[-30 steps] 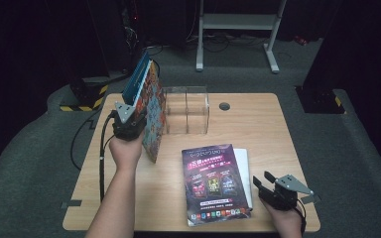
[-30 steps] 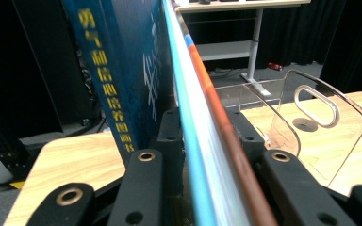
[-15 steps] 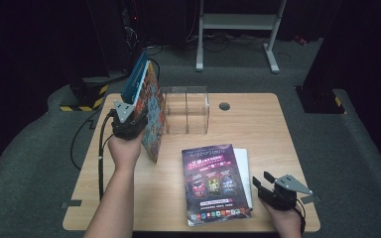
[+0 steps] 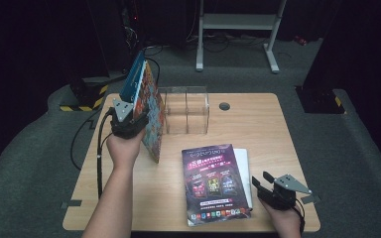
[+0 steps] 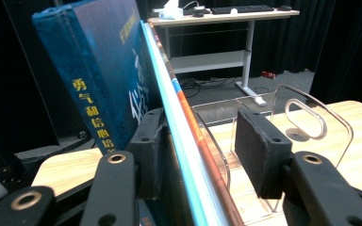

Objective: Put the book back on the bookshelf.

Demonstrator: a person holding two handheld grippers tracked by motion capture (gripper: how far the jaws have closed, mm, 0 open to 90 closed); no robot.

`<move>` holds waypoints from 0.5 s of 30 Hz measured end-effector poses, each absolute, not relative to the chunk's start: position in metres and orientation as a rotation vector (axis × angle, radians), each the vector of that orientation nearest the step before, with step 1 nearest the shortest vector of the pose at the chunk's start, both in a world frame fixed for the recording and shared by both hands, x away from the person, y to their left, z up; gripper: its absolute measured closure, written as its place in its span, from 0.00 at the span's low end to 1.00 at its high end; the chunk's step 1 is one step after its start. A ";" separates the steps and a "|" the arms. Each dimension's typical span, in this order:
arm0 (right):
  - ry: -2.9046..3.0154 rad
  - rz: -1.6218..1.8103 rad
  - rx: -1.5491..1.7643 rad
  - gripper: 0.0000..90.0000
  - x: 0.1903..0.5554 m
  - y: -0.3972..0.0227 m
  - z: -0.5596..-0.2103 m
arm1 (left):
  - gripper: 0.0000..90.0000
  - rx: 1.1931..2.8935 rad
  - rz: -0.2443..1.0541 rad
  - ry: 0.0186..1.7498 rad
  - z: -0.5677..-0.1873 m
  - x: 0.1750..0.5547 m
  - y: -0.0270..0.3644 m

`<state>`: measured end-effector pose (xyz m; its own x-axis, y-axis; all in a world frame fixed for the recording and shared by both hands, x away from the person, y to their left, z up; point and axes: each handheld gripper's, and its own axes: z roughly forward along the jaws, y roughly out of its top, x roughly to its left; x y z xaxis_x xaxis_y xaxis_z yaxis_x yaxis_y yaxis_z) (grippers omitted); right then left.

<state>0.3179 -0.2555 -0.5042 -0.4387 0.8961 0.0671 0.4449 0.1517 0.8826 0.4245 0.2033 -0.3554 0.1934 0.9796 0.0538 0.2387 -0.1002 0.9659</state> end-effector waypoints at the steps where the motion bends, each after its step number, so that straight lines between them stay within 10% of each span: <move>1: 1.954 1.235 1.274 0.54 0.318 -0.255 -0.504 | 0.58 1.532 0.996 1.206 -0.355 0.425 0.203; 15: 1.956 1.233 1.272 0.54 0.318 -0.256 -0.505 | 0.55 1.513 1.019 1.201 -0.348 0.424 0.205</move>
<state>0.3183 -0.2556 -0.5047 -0.4404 0.8954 0.0656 0.4451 0.1543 0.8821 0.4236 0.2051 -0.3477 0.1809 0.9817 0.0597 0.2188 -0.0993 0.9707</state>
